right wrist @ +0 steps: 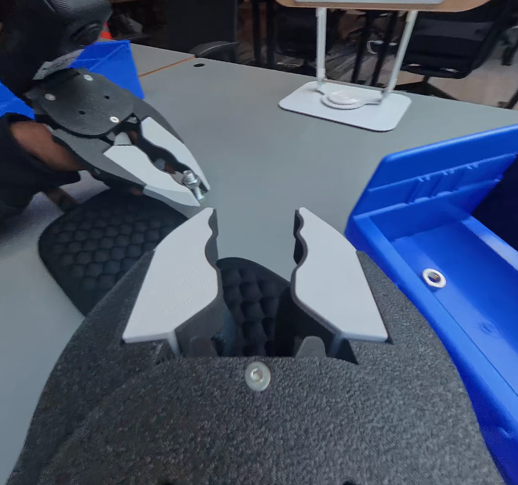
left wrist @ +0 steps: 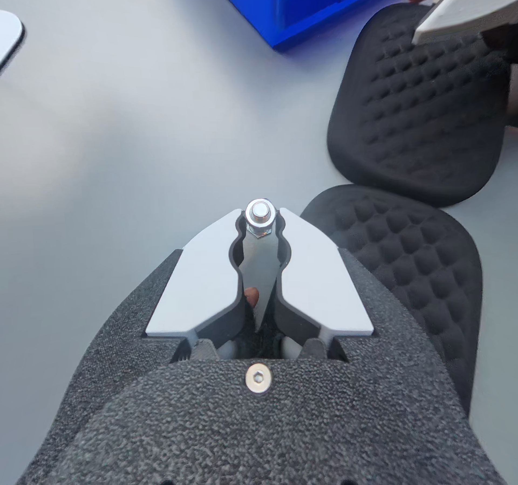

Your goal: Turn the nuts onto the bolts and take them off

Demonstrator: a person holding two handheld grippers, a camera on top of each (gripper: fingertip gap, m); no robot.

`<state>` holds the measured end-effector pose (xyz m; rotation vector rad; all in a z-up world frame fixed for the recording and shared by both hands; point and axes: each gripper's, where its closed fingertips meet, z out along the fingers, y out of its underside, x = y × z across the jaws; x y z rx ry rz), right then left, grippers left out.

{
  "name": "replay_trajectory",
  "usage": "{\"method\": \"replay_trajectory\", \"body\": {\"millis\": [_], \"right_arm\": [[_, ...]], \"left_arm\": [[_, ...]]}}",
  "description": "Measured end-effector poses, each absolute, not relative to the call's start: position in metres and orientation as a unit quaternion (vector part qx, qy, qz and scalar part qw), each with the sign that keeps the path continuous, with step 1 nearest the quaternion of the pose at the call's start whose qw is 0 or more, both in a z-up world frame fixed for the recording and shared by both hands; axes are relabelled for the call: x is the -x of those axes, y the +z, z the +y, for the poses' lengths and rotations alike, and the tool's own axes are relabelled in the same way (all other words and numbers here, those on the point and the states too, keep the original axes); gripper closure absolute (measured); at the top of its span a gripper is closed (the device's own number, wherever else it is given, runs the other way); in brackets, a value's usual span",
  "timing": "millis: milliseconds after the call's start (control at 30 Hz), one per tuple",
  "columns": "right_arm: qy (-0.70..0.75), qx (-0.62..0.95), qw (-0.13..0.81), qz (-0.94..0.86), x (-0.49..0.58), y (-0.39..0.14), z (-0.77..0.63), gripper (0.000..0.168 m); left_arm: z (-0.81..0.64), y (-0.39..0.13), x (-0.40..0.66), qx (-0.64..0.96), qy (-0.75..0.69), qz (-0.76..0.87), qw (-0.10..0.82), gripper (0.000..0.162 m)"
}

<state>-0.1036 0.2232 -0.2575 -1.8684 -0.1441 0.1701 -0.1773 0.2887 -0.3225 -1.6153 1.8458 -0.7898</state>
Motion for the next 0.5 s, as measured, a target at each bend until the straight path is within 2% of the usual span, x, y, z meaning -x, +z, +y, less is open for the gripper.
{"method": "replay_trajectory", "body": {"millis": [100, 133, 333, 500], "right_arm": [[0.114, 0.8, 0.576, -0.123, 0.131, -0.244, 0.228, 0.142], [0.115, 0.799, 0.572, -0.145, 0.138, -0.24, 0.23, 0.145], [0.096, 0.824, 0.509, -0.229, 0.166, -0.256, 0.239, 0.149], [0.106, 0.832, 0.496, -0.226, 0.171, -0.266, 0.244, 0.152]], "left_arm": [[0.27, -0.308, 0.17, 0.588, -0.301, 0.693, 0.291, 0.142], [0.265, -0.305, 0.167, 0.584, -0.304, 0.694, 0.291, 0.142], [0.243, -0.301, 0.158, 0.572, -0.308, 0.706, 0.283, 0.142], [0.237, -0.301, 0.157, 0.561, -0.307, 0.715, 0.282, 0.142]]}}
